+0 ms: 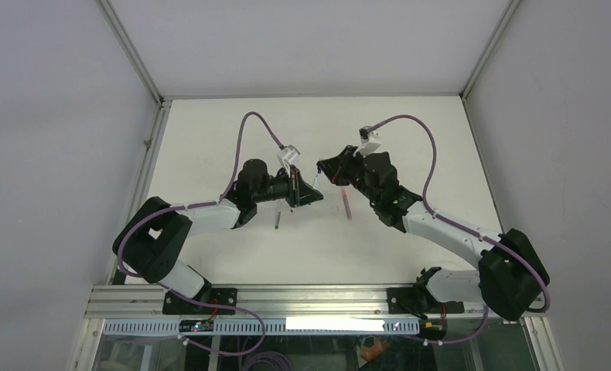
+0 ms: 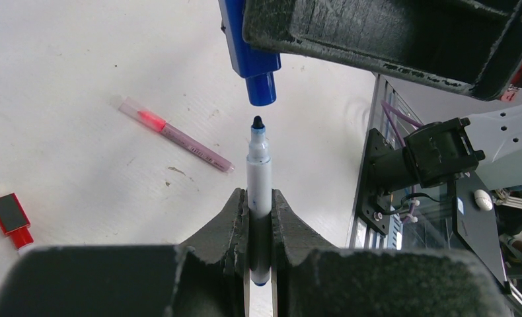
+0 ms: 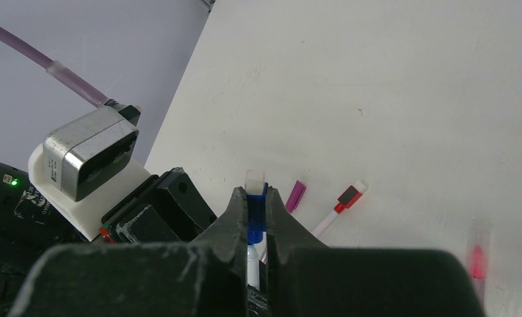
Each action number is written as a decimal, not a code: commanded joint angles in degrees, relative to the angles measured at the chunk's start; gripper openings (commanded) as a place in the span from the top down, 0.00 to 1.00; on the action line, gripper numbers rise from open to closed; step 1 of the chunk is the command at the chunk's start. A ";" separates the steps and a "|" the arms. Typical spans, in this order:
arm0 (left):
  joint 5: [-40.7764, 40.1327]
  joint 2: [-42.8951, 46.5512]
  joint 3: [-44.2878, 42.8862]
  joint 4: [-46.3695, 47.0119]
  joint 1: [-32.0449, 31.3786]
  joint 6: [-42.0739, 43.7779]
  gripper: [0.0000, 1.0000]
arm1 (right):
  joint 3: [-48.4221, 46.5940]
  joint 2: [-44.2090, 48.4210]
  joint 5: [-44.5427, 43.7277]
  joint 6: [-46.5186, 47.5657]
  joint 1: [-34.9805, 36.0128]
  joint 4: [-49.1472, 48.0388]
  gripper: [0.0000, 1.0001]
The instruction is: Insert the pens into the pen caps
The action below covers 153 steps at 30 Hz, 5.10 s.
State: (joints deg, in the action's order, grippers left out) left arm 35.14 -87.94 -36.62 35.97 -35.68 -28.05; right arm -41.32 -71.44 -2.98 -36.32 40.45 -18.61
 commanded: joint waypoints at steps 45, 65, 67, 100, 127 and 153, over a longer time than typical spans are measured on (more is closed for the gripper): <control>1.18 3.69 0.42 1.03 -0.35 1.55 1.00 | 1.99 0.77 -3.43 0.40 2.88 1.04 1.00; 0.07 2.89 -0.08 -0.15 -0.27 2.74 1.00 | 2.30 4.12 -0.89 -0.71 3.70 4.42 1.00; 0.11 2.42 -0.19 0.51 -0.25 2.53 1.00 | 2.47 5.00 -0.65 -0.98 3.93 5.76 1.00; -12.66 3.36 -7.53 -8.37 -0.18 6.95 1.00 | 4.38 2.16 -10.49 -4.81 8.76 5.69 1.00; -32.02 -0.27 -28.53 -34.01 -1.14 13.59 1.00 | -10.53 -9.14 -20.23 -7.80 15.66 33.33 1.00; -39.18 0.69 -29.44 -37.78 -1.15 15.02 1.00 | -7.99 -8.51 -13.32 -5.75 19.93 27.04 1.00</control>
State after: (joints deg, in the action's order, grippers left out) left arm 10.35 -89.03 -60.40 -17.78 -40.21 -11.66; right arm -51.62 -79.70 -30.20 -42.33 54.39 -1.30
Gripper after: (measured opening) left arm 0.099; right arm 0.053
